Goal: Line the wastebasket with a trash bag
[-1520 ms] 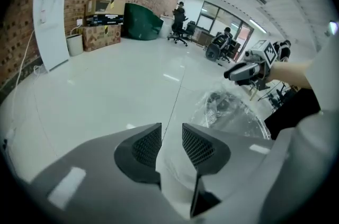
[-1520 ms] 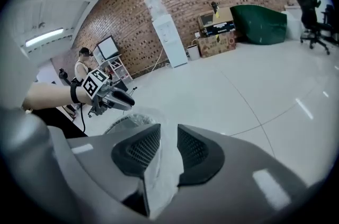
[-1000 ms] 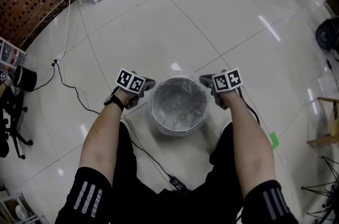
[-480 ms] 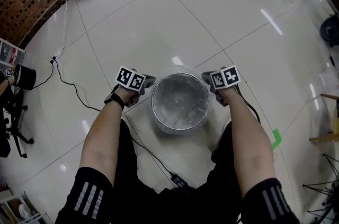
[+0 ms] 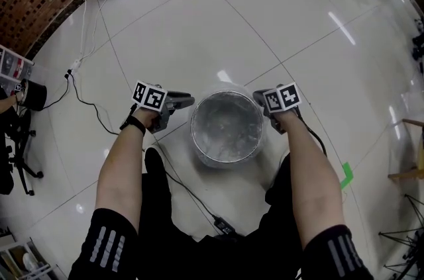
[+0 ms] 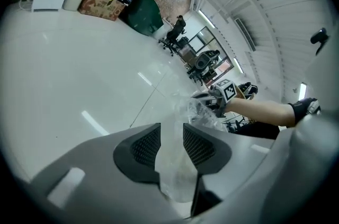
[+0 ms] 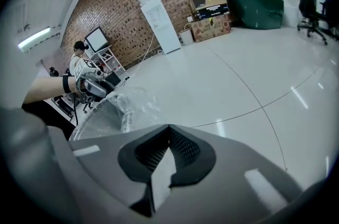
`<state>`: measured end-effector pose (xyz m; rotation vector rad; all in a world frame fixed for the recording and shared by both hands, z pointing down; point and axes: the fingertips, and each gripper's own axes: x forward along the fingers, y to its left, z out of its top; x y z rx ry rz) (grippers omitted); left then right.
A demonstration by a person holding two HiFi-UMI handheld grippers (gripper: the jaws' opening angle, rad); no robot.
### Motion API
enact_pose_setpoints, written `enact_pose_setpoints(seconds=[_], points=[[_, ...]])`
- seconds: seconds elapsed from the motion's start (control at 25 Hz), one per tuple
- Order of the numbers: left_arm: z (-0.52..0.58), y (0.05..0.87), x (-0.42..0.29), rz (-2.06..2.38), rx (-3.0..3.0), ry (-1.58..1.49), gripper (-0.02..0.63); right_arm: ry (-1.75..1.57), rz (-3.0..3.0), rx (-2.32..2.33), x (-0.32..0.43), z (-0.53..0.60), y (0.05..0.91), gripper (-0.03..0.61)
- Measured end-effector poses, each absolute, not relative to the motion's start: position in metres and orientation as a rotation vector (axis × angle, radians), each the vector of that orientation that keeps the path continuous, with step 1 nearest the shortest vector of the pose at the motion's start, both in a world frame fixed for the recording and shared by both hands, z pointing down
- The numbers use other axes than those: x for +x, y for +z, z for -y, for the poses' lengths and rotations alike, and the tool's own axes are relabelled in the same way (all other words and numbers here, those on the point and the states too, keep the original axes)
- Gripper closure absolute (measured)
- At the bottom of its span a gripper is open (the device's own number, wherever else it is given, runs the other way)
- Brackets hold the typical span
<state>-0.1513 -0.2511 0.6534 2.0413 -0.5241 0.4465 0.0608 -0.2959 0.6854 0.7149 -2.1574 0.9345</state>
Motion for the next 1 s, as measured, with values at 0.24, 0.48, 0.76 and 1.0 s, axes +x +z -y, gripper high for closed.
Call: enact_pose_setpoints(seconds=[0.24,0.48,0.76,1.0], points=[[0.244,0.659,-0.143,0.505,2.068,0.522,0.609,0.925,2.163,0.707,0.058,0.293,0.685,0.571],[0.241,0.687,-0.149,0.615,2.094,0.824,0.62,0.898,2.147,0.711,0.059,0.292,0.687,0.571],[0.235,0.709,-0.144,0.665,2.094,1.039,0.618,0.825,2.097,0.728,0.064,0.287,0.696,0.565],[0.246,0.703,-0.156,0.755,2.108,1.093,0.547,0.714,2.11,0.828,0.077,0.304,0.679,0.471]])
